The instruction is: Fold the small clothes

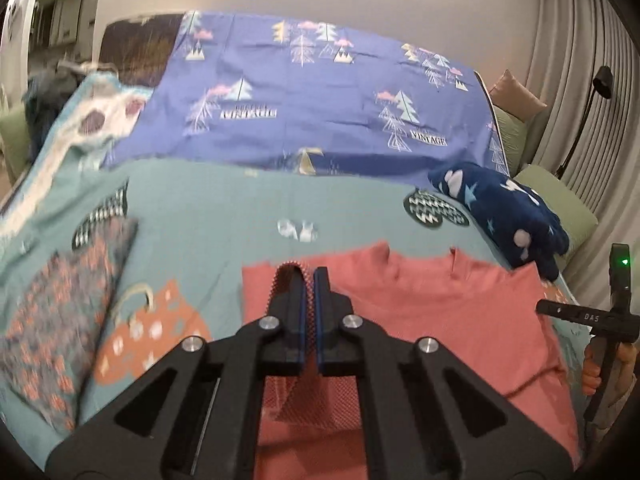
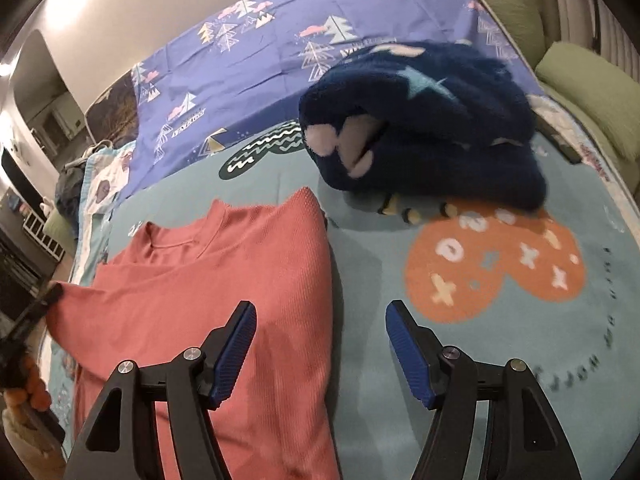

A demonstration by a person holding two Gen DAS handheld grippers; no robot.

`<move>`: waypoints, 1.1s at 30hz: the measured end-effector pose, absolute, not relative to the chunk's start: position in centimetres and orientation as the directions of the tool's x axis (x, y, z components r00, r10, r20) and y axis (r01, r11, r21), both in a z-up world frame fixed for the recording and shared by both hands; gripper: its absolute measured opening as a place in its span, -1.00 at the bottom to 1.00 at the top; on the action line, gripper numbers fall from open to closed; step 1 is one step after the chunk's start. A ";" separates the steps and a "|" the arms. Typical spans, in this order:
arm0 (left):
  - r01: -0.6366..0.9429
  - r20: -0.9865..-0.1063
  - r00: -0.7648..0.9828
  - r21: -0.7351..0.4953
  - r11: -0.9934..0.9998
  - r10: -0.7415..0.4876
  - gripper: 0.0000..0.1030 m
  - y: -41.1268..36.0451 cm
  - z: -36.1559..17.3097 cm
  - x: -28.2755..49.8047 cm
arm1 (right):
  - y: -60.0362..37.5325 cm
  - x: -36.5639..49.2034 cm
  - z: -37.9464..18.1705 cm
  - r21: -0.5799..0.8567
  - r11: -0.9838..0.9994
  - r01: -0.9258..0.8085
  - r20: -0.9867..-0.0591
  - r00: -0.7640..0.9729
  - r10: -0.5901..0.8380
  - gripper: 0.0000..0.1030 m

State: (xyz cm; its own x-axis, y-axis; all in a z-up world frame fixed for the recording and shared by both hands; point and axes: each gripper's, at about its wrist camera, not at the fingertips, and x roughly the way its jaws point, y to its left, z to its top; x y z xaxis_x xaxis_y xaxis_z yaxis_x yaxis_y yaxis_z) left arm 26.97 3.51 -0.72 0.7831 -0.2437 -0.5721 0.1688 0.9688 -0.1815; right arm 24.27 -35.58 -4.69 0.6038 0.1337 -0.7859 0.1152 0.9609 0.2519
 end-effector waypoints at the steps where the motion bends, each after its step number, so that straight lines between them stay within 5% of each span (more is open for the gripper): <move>1: 0.159 -0.580 0.783 -0.166 0.973 -0.226 -0.92 3.5 -0.9 27.7 | -35.8 24.9 -5.0 0.264 0.957 0.123 -0.788 0.599 0.140 0.26; 2: 0.148 -0.592 0.777 -0.156 0.977 -0.212 -0.91 3.5 -1.4 28.4 | -35.9 25.4 -5.4 0.275 0.954 0.121 -0.787 0.598 0.151 -0.20; 3: 0.131 -0.617 0.762 -0.149 0.980 -0.196 -0.91 3.8 -2.3 29.1 | -36.1 25.7 -5.7 0.275 0.954 0.120 -0.791 0.592 0.153 -0.89; 7: 0.084 -0.722 0.666 -0.177 0.981 -0.187 -0.86 5.2 -6.7 30.0 | -37.3 26.0 -6.6 0.310 0.939 0.152 -0.789 0.591 0.165 -0.89; 11: 0.090 -0.715 0.659 -0.234 0.968 -0.235 -0.82 6.5 -7.1 28.6 | -37.4 25.3 -6.0 0.301 0.944 0.137 -0.778 0.608 0.160 -0.80; 13: 0.108 -0.708 0.665 -0.225 0.968 -0.239 -0.59 6.5 -6.4 28.4 | -37.5 25.2 -5.4 0.303 0.944 0.131 -0.771 0.616 0.162 -0.71; 15: 0.107 -0.702 0.678 -0.200 0.974 -0.218 -0.09 6.1 -5.8 28.5 | -37.8 25.3 -4.9 0.323 0.938 0.125 -0.758 0.628 0.177 -0.26; 17: 0.114 -0.708 0.670 -0.198 0.973 -0.223 -0.02 5.4 -5.8 29.3 | -37.8 25.6 -4.6 0.331 0.934 0.131 -0.752 0.635 0.177 0.07; 19: 0.112 -0.726 0.656 -0.177 0.978 -0.206 -0.12 4.7 -6.5 30.4 | -37.3 26.7 -5.0 0.315 0.941 0.124 -0.768 0.616 0.176 0.06; 20: 0.107 -0.735 0.655 -0.141 0.984 -0.176 -0.57 4.3 -7.0 30.9 | -37.0 27.4 -5.4 0.296 0.947 0.125 -0.781 0.603 0.164 -0.31; 21: 0.103 -0.751 0.647 -0.085 0.991 -0.131 -0.66 3.9 -7.8 31.4 | -37.0 27.8 -5.7 0.271 0.953 0.133 -0.792 0.594 0.142 -0.94; 24: 0.083 -0.748 0.650 -0.106 0.991 -0.134 -0.65 4.5 -7.7 31.3 | -37.8 28.3 -6.5 0.223 0.952 0.211 -0.800 0.598 0.055 -0.92; 29: 0.127 -0.733 0.655 -0.134 0.983 -0.185 -0.62 6.4 -5.8 26.7 | -38.4 24.2 -5.0 0.305 0.942 0.144 -0.789 0.592 0.165 -0.80; 31: 0.168 -0.729 0.644 -0.161 0.973 -0.232 -0.37 6.9 -5.6 24.4 | -37.8 21.6 -4.1 0.320 0.945 0.075 -0.779 0.589 0.217 -0.59; 33: 0.186 -0.737 0.624 -0.182 0.966 -0.259 0.10 7.1 -6.2 22.6 | -36.8 18.7 -3.9 0.305 0.952 0.022 -0.779 0.581 0.236 -0.17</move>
